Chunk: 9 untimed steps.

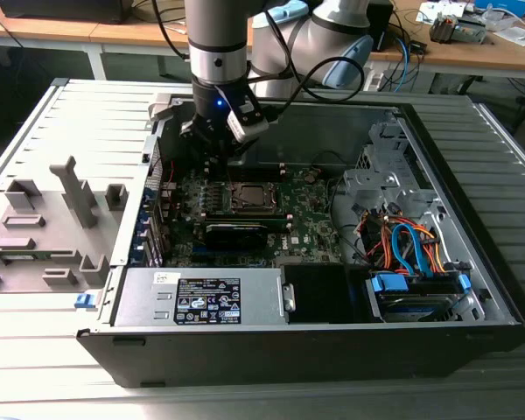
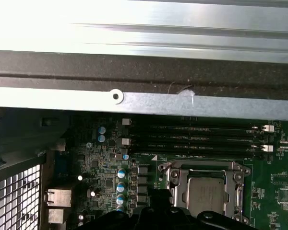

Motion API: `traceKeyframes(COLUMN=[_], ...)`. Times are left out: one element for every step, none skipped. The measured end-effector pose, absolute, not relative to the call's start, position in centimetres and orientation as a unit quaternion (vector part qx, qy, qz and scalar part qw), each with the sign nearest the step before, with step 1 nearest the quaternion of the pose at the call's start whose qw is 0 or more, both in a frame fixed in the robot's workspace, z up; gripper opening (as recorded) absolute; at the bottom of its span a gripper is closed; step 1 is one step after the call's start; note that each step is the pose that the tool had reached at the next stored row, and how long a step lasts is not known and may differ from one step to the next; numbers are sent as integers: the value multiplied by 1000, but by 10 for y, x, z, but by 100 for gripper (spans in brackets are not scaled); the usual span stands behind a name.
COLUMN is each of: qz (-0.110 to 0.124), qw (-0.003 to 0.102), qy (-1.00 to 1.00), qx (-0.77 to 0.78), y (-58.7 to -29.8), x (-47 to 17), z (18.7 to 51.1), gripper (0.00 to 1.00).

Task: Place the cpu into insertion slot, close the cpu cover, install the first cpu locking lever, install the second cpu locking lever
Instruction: 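Install the first cpu locking lever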

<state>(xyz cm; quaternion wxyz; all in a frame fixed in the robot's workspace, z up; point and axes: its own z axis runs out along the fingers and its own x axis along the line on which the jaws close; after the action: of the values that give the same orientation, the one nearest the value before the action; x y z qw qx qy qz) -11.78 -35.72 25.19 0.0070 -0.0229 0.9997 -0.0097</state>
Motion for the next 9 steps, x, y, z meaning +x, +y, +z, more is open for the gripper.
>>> traceKeyframes(qz=[-10, -10, -10, -10, -10, -10, -10, -10, -10], qw=[7, 7, 7, 7, 7, 7, 7, 7, 7], qy=[1000, 1000, 1000, 1000, 1000, 1000, 1000, 1000, 1000], qx=[-23, -23, -23, -23, -23, -23, -23, -23, -23], y=[-357, -357, -357, -357, -357, -357, -357, -357, -357], x=[-118, -118, -118, -118, -118, -118, -119, -119, -119], z=[252, 252, 252, 252, 253, 253, 253, 253, 253], gripper=[11, 11, 11, 11, 11, 11, 11, 11, 11])
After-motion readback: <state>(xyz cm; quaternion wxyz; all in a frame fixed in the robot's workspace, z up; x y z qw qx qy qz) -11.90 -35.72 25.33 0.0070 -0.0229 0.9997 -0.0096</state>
